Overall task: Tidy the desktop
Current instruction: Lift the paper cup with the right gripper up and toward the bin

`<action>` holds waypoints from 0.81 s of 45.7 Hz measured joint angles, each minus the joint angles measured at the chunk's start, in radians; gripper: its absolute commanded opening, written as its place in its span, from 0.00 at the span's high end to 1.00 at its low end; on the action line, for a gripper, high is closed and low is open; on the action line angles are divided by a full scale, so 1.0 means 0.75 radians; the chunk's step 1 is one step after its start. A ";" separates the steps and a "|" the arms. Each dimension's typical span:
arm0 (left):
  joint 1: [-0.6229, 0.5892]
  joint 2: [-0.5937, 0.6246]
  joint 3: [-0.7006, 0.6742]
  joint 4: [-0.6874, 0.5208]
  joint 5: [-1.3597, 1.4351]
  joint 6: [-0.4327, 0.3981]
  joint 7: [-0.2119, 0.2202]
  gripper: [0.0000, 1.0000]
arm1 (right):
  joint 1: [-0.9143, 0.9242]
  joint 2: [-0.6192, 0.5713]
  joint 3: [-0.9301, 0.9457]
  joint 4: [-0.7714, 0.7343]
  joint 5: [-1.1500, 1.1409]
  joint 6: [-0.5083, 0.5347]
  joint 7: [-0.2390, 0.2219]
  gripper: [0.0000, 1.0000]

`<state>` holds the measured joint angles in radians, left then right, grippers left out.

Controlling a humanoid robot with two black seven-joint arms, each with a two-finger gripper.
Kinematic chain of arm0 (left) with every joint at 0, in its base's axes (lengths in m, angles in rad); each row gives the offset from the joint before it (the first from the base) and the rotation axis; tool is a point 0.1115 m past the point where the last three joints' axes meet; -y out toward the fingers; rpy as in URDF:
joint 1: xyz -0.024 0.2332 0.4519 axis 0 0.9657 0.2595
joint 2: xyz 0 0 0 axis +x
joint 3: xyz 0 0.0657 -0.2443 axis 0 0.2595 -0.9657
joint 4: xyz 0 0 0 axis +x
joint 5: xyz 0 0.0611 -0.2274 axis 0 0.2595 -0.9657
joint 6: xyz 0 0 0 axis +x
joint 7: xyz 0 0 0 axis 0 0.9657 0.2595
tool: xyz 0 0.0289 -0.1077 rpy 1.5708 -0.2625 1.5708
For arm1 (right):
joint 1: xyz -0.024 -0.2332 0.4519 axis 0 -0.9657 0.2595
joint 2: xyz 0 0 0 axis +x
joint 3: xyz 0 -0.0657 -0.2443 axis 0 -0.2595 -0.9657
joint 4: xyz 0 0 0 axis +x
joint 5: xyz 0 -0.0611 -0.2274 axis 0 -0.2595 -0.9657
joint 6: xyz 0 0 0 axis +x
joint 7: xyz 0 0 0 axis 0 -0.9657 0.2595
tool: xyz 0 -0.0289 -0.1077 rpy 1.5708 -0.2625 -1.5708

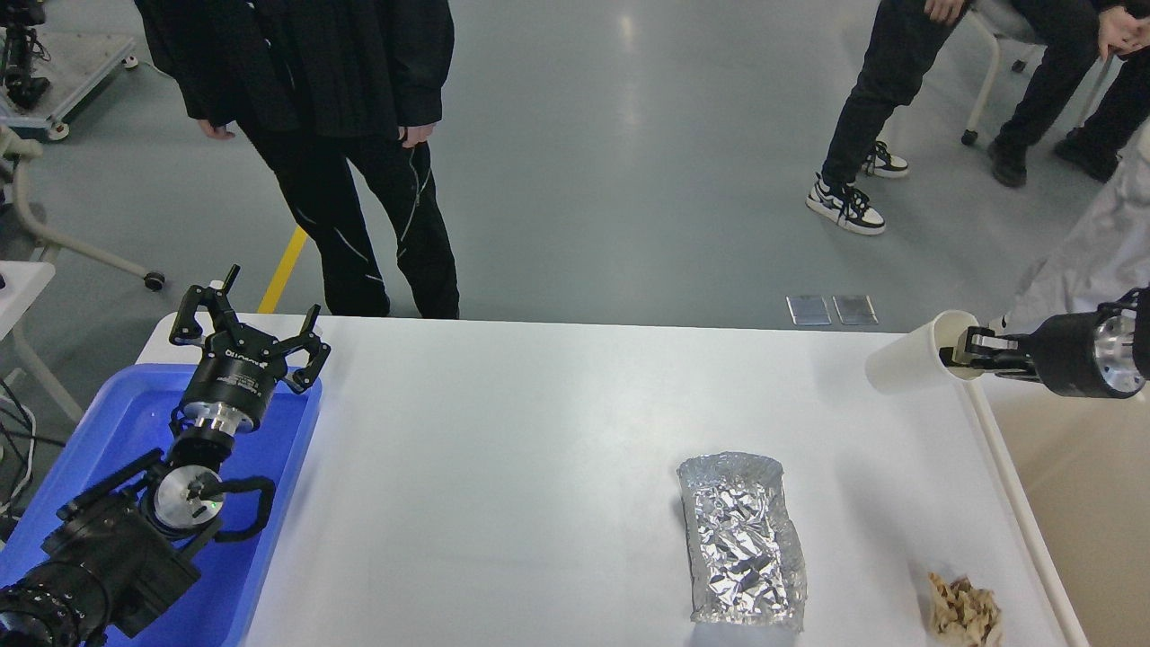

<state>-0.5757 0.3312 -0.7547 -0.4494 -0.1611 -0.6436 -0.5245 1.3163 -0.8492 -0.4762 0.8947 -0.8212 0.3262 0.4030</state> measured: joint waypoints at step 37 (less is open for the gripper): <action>0.000 0.000 0.000 0.000 0.000 -0.001 0.000 0.00 | 0.017 -0.176 0.512 -0.353 0.468 0.306 -0.001 1.00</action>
<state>-0.5758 0.3310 -0.7547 -0.4494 -0.1610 -0.6444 -0.5245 1.3290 -0.9809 -0.0923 0.6297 -0.4704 0.5559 0.4019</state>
